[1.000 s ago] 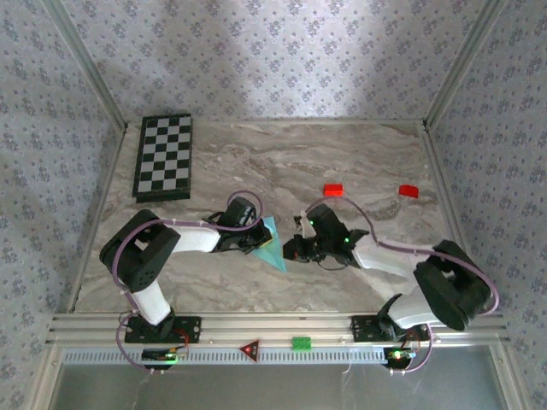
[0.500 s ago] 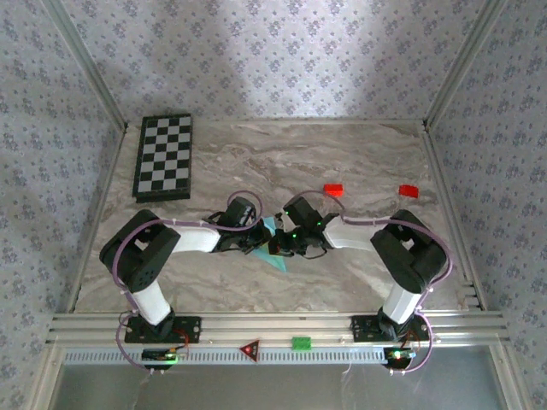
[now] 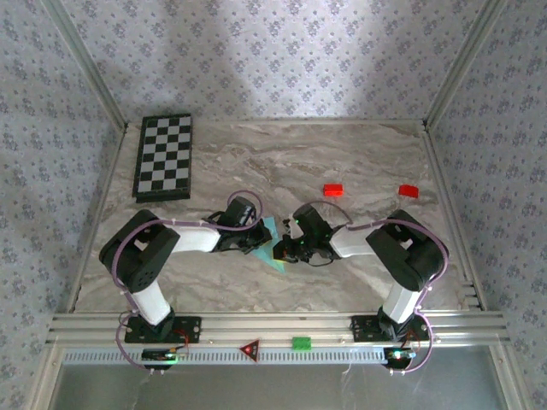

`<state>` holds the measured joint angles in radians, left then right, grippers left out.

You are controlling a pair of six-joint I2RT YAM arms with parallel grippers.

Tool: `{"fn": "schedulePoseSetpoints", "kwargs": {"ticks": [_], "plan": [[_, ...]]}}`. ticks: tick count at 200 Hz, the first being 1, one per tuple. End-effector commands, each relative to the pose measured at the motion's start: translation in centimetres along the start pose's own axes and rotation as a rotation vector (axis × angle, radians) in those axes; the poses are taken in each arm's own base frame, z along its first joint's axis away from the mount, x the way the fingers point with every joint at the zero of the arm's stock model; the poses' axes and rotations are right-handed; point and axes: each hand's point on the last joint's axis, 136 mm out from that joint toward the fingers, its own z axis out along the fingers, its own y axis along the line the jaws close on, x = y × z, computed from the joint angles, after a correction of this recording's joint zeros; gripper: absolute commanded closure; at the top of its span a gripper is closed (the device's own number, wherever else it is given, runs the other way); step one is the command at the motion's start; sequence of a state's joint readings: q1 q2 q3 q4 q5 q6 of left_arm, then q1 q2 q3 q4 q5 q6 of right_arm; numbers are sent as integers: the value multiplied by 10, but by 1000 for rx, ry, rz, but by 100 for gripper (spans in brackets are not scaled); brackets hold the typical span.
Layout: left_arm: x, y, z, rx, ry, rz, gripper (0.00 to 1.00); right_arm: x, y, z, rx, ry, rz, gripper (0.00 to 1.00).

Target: Fold a paper plane with a square sheet of paper (pick it up from the middle)

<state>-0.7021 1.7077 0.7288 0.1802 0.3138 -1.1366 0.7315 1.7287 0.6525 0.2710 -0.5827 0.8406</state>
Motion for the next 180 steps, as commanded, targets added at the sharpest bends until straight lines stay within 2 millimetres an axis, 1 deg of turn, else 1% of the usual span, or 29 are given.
{"fn": "schedulePoseSetpoints", "kwargs": {"ticks": [1,14,25,38,54,64,76,88,108,121,135,150,180], "plan": [[-6,-4,-11,-37,-15,58,100,39,-54,6,147,85,145,100],[-9,-18,-20,-18,-22,101,100,40,-56,7,152,92,150,100],[-9,-25,-25,-4,-23,120,100,41,-57,7,159,90,151,100],[-5,-27,-27,6,-17,126,100,41,-58,7,160,91,154,100],[4,-25,-24,8,3,128,100,41,-57,6,162,94,156,100],[8,-22,-20,0,14,123,100,41,-57,6,164,90,153,100],[13,-12,-14,-23,26,106,100,41,-57,5,164,91,153,100],[13,-4,-8,-37,29,84,100,40,-56,5,161,90,149,100],[11,1,2,-44,31,62,100,41,-56,6,163,97,141,100],[6,10,5,-79,13,36,100,43,-57,5,172,103,132,100],[-1,28,2,-134,-20,-18,100,45,-60,4,184,108,123,100],[-10,39,1,-140,-38,-47,100,48,-62,3,195,116,117,100],[-27,40,2,-118,-42,-59,100,51,-63,1,213,125,94,100]]}}
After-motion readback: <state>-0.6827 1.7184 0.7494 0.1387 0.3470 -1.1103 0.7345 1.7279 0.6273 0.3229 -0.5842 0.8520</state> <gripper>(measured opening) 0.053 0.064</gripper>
